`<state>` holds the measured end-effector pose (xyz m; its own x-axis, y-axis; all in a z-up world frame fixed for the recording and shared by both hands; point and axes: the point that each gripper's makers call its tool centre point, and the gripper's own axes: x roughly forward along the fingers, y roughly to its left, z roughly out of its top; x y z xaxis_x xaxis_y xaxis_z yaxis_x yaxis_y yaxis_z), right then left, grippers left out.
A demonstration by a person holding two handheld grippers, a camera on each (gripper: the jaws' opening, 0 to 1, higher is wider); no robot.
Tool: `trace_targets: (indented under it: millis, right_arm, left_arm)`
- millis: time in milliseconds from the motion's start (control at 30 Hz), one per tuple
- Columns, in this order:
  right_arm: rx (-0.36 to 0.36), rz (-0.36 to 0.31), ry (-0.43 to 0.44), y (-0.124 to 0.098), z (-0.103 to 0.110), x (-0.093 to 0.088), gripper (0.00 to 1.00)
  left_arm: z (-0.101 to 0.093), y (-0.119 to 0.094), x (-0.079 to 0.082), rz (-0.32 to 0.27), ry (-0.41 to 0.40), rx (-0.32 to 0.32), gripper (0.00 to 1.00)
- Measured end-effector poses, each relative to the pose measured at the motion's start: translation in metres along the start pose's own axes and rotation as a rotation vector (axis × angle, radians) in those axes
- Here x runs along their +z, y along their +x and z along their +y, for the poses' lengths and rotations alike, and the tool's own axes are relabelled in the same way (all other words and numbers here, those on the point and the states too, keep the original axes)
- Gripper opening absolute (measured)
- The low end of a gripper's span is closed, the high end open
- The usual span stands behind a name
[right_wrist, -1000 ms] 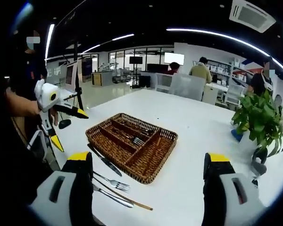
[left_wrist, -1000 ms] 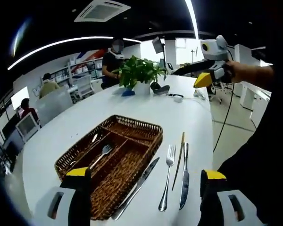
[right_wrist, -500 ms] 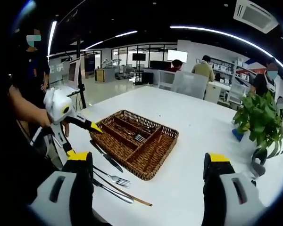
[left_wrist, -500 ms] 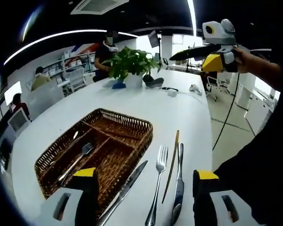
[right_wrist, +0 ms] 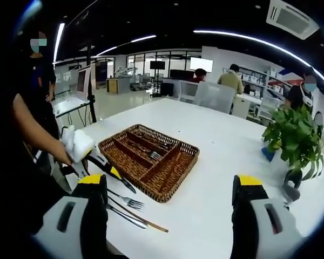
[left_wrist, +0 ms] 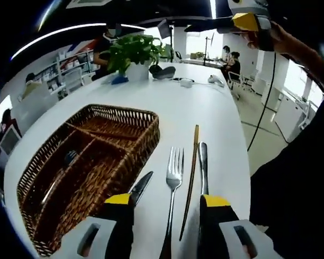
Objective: Arrange the knives, forks, and spoons in their matching storage slots by inserting each utensil handle-first until every utensil is classified and aligned in the correct compartment
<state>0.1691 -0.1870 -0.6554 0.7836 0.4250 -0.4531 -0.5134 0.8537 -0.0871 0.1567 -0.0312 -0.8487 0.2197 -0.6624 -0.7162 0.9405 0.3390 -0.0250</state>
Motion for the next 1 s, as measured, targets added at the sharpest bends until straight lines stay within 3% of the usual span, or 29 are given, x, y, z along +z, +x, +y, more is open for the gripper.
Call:
trace_targets:
  millis: [133,500,900,1000]
  right_arm:
    - [-0.014,-0.007,-0.002,-0.004,-0.003,0.001,0.95]
    - [-0.048,-0.012,0.005,-0.009,-0.008,-0.004,0.91]
    - [-0.067,-0.01,0.011,-0.011,-0.014,-0.007,0.89]
    - [-0.068,-0.014,0.008,-0.01,-0.014,-0.005,0.89]
  left_arm:
    - [0.001,0.006,-0.004,0.018,-0.031,-0.029,0.33]
    - [-0.008,0.027,-0.006,0.078,0.049,-0.078,0.11]
    - [-0.008,0.031,-0.005,0.082,0.13,-0.087,0.03]
    - [-0.007,0.031,-0.004,0.087,0.11,-0.087,0.03]
